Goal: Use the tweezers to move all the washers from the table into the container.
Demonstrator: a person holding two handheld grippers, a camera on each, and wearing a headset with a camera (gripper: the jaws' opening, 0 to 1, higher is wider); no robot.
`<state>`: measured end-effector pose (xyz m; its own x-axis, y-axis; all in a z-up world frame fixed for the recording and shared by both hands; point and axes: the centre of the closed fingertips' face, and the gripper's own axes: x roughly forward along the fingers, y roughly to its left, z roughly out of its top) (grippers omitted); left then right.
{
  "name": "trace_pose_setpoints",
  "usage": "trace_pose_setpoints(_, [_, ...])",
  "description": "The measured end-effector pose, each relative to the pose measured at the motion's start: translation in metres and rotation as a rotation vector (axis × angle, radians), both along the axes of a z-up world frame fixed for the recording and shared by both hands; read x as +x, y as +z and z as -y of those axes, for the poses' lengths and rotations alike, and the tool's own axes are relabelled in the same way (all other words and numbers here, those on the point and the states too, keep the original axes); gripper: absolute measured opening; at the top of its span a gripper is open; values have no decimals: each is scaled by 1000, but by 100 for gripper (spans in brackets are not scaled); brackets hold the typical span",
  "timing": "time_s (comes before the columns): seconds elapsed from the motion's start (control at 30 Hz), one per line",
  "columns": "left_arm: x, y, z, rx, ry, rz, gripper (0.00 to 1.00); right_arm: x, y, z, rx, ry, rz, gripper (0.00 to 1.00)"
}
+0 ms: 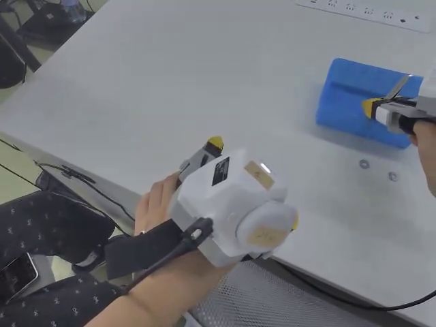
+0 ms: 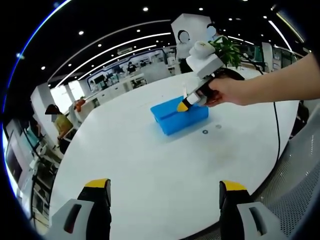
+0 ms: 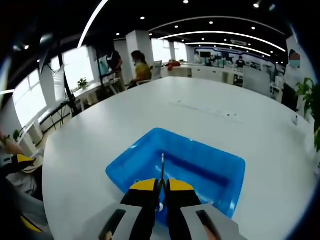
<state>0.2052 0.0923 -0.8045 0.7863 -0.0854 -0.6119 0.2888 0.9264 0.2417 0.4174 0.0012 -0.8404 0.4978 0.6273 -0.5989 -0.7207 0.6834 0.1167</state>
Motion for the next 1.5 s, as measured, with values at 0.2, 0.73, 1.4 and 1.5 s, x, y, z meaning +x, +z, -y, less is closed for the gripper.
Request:
trace_pose_setpoints(0.2, [0,1,1,-1,-3,4,92,-1,0,0,-2,-3,-6,3])
trace_pose_setpoints(0.73, [0,3,1,2,-6,16,92,-4,38,2,24,5,69,4])
trace_pose_setpoints(1.4, [1,7,0,14,-6,42,92,-51,72,30,149,-11,55,4])
trace_pose_setpoints(1.5, [2,10,1,3,-7,54,92,-59,68,30,170,-14,36,4])
